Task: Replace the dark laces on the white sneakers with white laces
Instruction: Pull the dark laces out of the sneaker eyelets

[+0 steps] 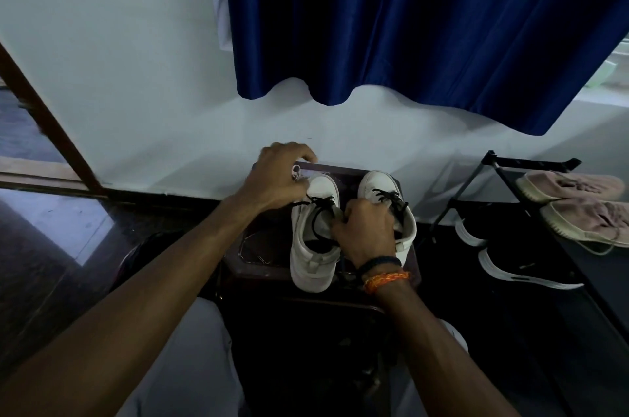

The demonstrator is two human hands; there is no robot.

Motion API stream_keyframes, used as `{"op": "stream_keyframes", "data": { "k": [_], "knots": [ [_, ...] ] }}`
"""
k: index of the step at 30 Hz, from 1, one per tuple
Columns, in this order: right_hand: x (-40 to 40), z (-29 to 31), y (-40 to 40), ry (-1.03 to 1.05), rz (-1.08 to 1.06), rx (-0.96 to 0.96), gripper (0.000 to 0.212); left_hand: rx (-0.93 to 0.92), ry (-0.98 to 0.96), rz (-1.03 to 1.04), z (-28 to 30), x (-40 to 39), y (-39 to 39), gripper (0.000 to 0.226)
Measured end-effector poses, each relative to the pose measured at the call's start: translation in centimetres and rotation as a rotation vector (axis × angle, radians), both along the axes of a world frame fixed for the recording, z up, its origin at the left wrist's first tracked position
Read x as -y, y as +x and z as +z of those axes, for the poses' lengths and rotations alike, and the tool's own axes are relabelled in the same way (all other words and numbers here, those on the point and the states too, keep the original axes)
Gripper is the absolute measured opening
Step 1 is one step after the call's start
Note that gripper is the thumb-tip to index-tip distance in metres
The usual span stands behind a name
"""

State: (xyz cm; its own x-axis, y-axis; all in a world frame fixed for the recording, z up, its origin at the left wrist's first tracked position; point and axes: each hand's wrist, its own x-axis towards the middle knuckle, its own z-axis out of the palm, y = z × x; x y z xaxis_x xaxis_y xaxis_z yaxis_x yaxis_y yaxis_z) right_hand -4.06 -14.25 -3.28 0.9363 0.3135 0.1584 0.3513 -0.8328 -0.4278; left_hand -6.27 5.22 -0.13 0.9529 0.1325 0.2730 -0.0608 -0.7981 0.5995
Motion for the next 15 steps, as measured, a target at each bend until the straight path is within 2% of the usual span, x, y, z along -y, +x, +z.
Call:
{"op": "stream_keyframes", "data": {
  "k": [3,5,7,10,14,15],
  "knots": [
    [-0.1,0.1,-0.1,0.019,0.006,-0.018,0.033,-0.077,0.299,-0.296,0.3,2.0,0.5,0.032],
    [-0.1,0.1,0.0,0.023,0.014,-0.027,0.03,-0.111,0.472,-0.324,0.2,2.7,0.7,0.025],
    [0.0,0.1,0.0,0.012,0.01,-0.018,0.029,-0.105,0.56,-0.291,-0.2,3.0,0.7,0.02],
    [0.0,0.0,0.0,0.011,0.001,-0.006,0.038,-0.069,0.577,-0.246,-0.4,3.3,0.5,0.014],
    [0.0,0.2,0.0,0.001,-0.007,-0.003,0.037,-0.013,0.46,-0.108,-0.6,3.1,0.2,0.002],
    [0.0,0.3,0.1,-0.009,-0.009,-0.007,0.036,0.0,0.461,-0.078,-0.5,2.7,0.1,0.005]
  ]
}}
